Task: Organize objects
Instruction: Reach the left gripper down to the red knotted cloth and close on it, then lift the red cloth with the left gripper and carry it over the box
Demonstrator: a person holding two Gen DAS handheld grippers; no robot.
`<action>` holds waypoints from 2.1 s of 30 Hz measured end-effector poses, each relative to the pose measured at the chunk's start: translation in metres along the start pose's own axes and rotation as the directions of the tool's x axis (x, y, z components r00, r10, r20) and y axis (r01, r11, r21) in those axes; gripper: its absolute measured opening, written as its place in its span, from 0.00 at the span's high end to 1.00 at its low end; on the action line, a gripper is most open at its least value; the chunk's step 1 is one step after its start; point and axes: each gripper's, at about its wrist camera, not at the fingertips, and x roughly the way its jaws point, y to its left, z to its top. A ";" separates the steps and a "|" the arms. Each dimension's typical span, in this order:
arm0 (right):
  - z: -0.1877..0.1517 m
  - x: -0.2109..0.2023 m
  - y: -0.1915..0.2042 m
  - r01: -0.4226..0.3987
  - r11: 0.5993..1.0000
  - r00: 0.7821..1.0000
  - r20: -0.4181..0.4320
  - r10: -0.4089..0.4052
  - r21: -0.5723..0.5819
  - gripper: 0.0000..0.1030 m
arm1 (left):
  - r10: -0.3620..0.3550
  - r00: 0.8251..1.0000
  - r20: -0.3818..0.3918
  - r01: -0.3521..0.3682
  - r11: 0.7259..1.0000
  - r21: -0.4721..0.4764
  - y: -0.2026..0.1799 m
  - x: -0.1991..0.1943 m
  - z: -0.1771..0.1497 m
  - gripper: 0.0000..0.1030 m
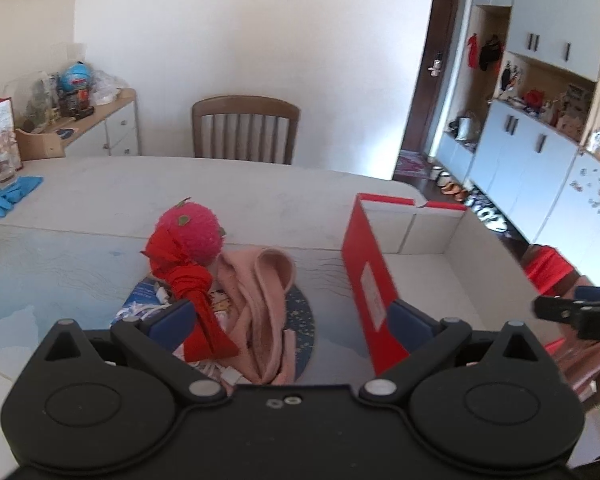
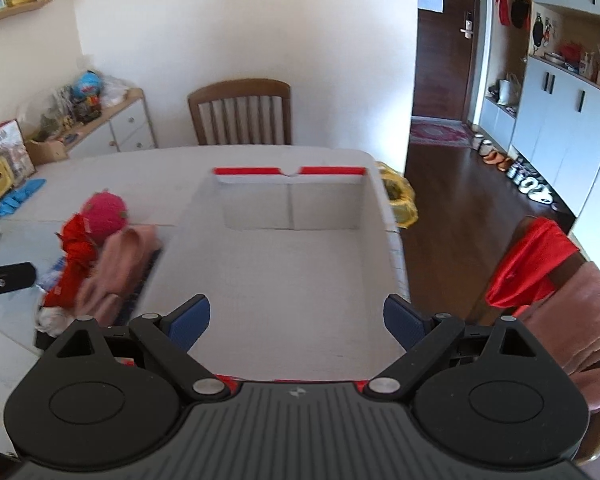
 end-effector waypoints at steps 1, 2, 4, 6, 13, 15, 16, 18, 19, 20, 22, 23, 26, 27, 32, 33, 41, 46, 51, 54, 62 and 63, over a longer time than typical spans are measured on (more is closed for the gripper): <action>0.000 0.002 -0.006 0.008 1.000 1.000 -0.003 -0.008 0.000 0.08 | 0.013 1.000 -0.002 -0.013 1.000 0.001 -0.001 0.002 -0.002 0.01; 0.000 0.005 -0.012 0.013 1.000 1.000 -0.006 -0.013 -0.001 0.09 | 0.027 1.000 -0.007 -0.027 1.000 -0.001 -0.002 0.004 -0.004 0.01; 0.001 0.010 -0.023 0.024 1.000 1.000 -0.015 -0.024 0.000 0.09 | 0.050 0.999 -0.017 -0.050 0.999 -0.012 -0.004 0.008 -0.007 0.02; 0.001 0.017 -0.035 0.027 1.000 0.999 -0.026 -0.027 0.006 0.09 | 0.069 0.997 -0.028 -0.070 0.997 -0.024 -0.004 0.010 -0.012 0.02; 0.003 0.045 -0.059 0.060 0.998 0.996 -0.067 -0.060 0.002 0.14 | 0.155 0.986 -0.060 -0.157 0.987 -0.021 0.004 0.025 -0.013 0.03; 0.004 0.054 -0.062 0.065 0.998 0.994 -0.083 -0.065 0.005 0.18 | 0.176 0.981 -0.075 -0.178 0.984 -0.019 0.011 0.037 -0.010 0.04; 0.003 0.058 -0.063 0.076 0.997 0.993 -0.095 -0.076 0.004 0.20 | 0.191 0.978 -0.085 -0.193 0.981 -0.020 0.016 0.044 -0.008 0.06; 0.003 0.064 -0.064 0.077 0.997 0.991 -0.110 -0.077 0.001 0.27 | 0.209 0.972 -0.106 -0.213 0.977 -0.032 0.026 0.056 -0.004 0.07; 0.003 0.067 -0.063 0.083 0.997 0.990 -0.116 -0.083 -0.002 0.27 | 0.215 0.971 -0.109 -0.220 0.975 -0.034 0.031 0.062 -0.002 0.07; 0.003 0.069 -0.062 0.087 0.996 0.989 -0.122 -0.088 -0.007 0.28 | 0.227 0.968 -0.110 -0.231 0.972 -0.030 0.035 0.067 0.000 0.07; 0.003 0.075 -0.059 0.093 0.995 0.986 -0.134 -0.095 -0.018 0.29 | 0.241 0.963 -0.118 -0.245 0.969 -0.024 0.043 0.080 0.005 0.08; 0.004 0.078 -0.058 0.097 0.995 0.985 -0.142 -0.099 -0.022 0.32 | 0.244 0.962 -0.126 -0.249 0.968 -0.027 0.048 0.086 0.008 0.08; 0.004 0.086 -0.053 0.104 0.994 0.982 -0.157 -0.109 -0.038 0.37 | 0.255 0.955 -0.152 -0.263 0.964 -0.030 0.060 0.103 0.014 0.12; 0.005 0.088 -0.052 0.109 0.993 0.980 -0.161 -0.114 -0.042 0.37 | 0.259 0.953 -0.157 -0.266 0.964 -0.028 0.062 0.108 0.015 0.12; 0.007 0.099 -0.049 0.123 0.991 0.974 -0.187 -0.130 -0.049 0.45 | 0.263 0.948 -0.179 -0.270 0.963 -0.015 0.073 0.134 0.021 0.15; 0.008 0.101 -0.048 0.125 0.991 0.972 -0.192 -0.132 -0.045 0.47 | 0.262 0.947 -0.187 -0.269 0.963 -0.016 0.075 0.138 0.022 0.16; 0.011 0.110 -0.042 0.137 0.989 0.965 -0.215 -0.147 -0.057 0.59 | 0.238 0.948 -0.209 -0.248 0.968 -0.024 0.081 0.157 0.022 0.21; 0.010 0.114 -0.039 0.137 0.989 0.961 -0.234 -0.146 -0.055 0.67 | 0.228 0.949 -0.219 -0.240 0.970 -0.032 0.085 0.164 0.022 0.29; 0.009 0.115 -0.038 0.141 0.989 0.961 -0.235 -0.149 -0.052 0.73 | 0.206 0.954 -0.217 -0.222 0.974 -0.053 0.089 0.164 0.021 0.49; 0.008 0.116 -0.039 0.151 0.987 0.959 -0.237 -0.157 -0.047 0.80 | 0.201 0.959 -0.202 -0.217 0.975 -0.057 0.088 0.161 0.021 0.55; 0.009 0.114 -0.047 0.168 0.985 0.956 -0.238 -0.173 -0.043 0.91 | 0.183 0.968 -0.170 -0.195 0.979 -0.057 0.086 0.146 0.023 0.65; 0.008 0.113 -0.047 0.172 0.984 0.955 -0.236 -0.178 -0.046 0.91 | 0.187 0.969 -0.164 -0.198 0.979 -0.054 0.085 0.143 0.024 0.66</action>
